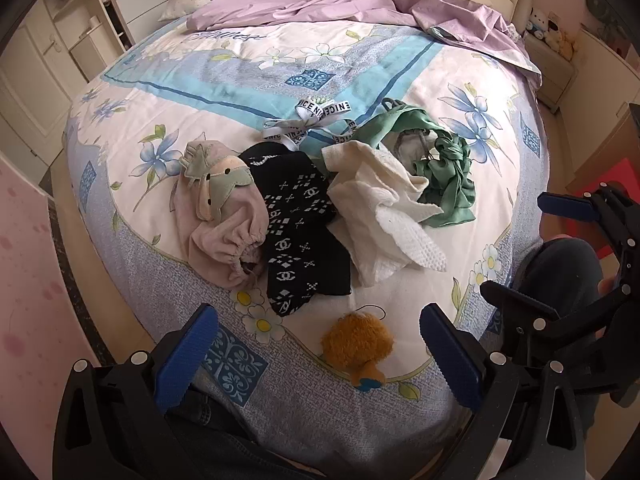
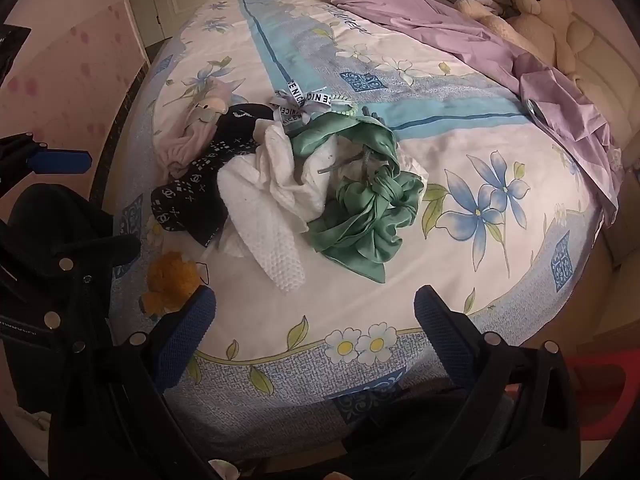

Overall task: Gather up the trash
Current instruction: 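Move both tools toward the pile of items on the bed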

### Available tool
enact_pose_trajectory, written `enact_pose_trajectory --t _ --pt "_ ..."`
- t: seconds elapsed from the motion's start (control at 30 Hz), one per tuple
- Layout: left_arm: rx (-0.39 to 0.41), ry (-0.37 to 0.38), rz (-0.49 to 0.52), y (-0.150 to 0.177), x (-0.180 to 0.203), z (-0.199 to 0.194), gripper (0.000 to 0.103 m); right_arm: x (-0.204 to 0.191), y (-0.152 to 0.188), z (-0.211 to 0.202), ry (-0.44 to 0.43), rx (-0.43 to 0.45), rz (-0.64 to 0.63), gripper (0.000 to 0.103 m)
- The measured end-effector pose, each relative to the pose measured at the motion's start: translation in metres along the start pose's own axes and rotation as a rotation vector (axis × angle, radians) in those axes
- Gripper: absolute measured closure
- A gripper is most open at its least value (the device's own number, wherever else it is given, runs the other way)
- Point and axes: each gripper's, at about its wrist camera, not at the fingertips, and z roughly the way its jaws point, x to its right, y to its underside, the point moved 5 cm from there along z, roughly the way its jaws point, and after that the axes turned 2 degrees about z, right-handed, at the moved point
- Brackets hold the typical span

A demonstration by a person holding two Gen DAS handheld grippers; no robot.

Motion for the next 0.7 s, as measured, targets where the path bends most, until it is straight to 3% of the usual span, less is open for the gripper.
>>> enact_pose_trajectory --t 0.37,0.47,0.6,0.7 --pt "-0.029 0.023 -0.009 0.003 -0.001 0.002 0.004 0.000 -0.001 0.000 0.024 -0.012 -0.025 0.006" --pt "-0.029 0.003 0.006 0.004 0.002 0.001 0.004 -0.001 -0.001 -0.003 -0.006 -0.001 -0.023 0.006" --pt "-0.023 0.032 -0.002 0.005 0.000 -0.001 0.004 -0.001 0.001 -0.007 -0.020 0.016 -0.025 0.006" --pt "-0.026 0.028 -0.020 0.007 -0.006 0.000 0.004 -0.001 0.003 -0.009 -0.085 0.020 -0.020 0.006"
